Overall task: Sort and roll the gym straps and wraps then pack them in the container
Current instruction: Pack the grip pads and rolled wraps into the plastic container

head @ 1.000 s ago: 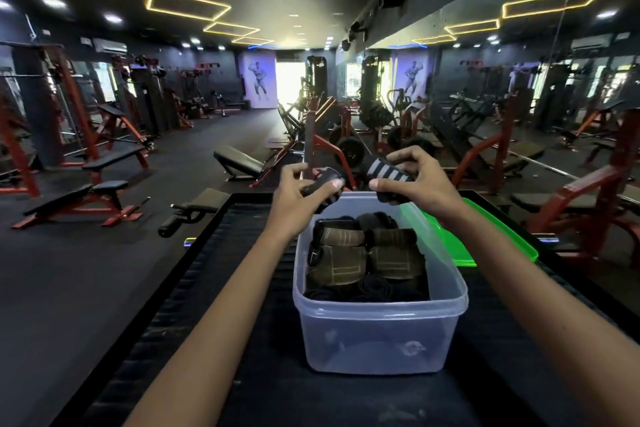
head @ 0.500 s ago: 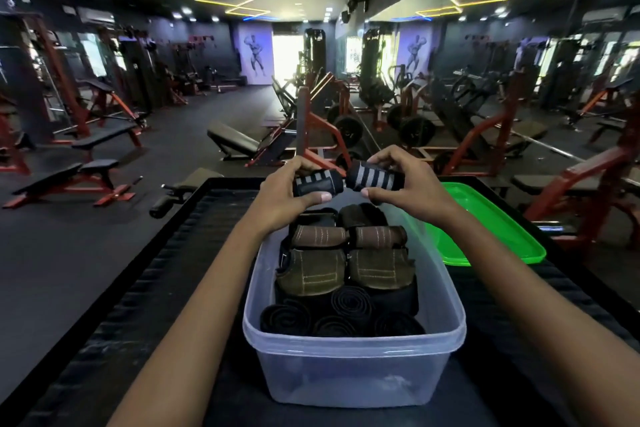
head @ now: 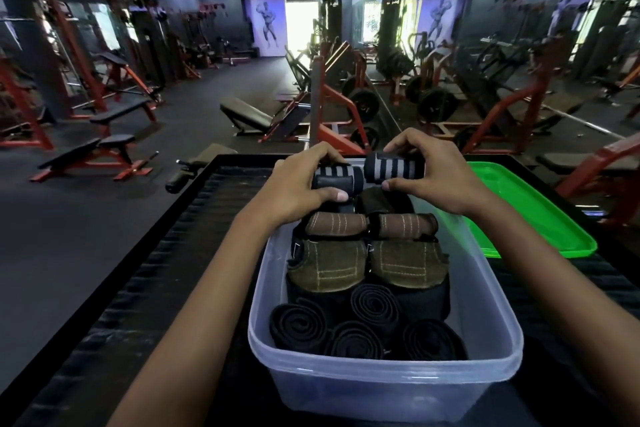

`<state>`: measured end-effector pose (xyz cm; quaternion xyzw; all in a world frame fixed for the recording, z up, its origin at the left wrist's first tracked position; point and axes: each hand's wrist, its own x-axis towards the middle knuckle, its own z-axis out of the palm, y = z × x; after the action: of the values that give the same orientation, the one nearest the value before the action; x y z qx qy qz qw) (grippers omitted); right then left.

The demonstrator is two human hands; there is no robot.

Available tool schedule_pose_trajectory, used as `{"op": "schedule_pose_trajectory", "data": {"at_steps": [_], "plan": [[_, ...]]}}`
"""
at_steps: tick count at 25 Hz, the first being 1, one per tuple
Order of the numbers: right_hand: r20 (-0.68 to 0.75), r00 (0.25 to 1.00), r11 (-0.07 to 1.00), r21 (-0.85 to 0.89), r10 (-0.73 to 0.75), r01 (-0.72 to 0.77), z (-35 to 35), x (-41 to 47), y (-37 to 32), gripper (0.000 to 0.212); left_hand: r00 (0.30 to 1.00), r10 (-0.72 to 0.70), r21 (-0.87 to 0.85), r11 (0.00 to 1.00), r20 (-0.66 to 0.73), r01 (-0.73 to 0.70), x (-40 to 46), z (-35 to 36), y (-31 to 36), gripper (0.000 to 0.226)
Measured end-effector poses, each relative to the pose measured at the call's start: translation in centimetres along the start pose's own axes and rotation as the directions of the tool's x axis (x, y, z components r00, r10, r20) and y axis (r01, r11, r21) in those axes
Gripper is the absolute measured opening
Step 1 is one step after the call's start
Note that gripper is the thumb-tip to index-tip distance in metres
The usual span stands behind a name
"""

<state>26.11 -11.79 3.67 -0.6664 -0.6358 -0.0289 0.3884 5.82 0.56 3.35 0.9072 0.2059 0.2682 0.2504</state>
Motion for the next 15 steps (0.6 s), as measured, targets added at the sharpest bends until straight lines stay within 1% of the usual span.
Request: {"op": "schedule_pose_trajectory", "data": {"at_steps": [3, 5, 8, 10, 13, 15], "plan": [[0.096, 0.995, 0.996, -0.094, 0.02, -0.011, 0.0, 0.2, -0.1, 0.042, 1.0, 0.001, 0.038, 0.999, 0.006, -0.001, -0.1, -0.1, 0.3, 0.041], [0.165, 0.985, 0.995, -0.093, 0.058, -0.043, 0.0, 0.3, -0.1, 0.043, 1.0, -0.006, 0.037, 0.999, 0.007, 0.006, -0.2, -0.1, 0.5, 0.042], [0.227, 0.969, 0.993, -0.086, 0.101, -0.083, -0.1, 0.7, 0.1, 0.047, 0.999, -0.041, 0.07, 0.997, 0.028, 0.039, -0.1, -0.1, 0.3, 0.042], [0.272, 0.957, 0.992, -0.096, 0.1, -0.077, -0.4, 1.0, 0.2, 0.047, 0.998, -0.06, 0.069, 0.996, 0.031, 0.057, 0.0, -0.1, 0.2, 0.041], [0.248, 0.967, 0.979, -0.204, 0.062, -0.011, -0.5, 1.5, 0.2, 0.046, 0.996, -0.08, 0.092, 0.993, 0.041, 0.076, 0.3, 0.0, -0.1, 0.038], [0.224, 0.974, 0.971, -0.239, 0.036, 0.02, -0.3, 1.6, 0.2, 0.047, 0.996, -0.084, 0.124, 0.989, 0.044, 0.078, 0.5, 0.1, -0.1, 0.038]]}}
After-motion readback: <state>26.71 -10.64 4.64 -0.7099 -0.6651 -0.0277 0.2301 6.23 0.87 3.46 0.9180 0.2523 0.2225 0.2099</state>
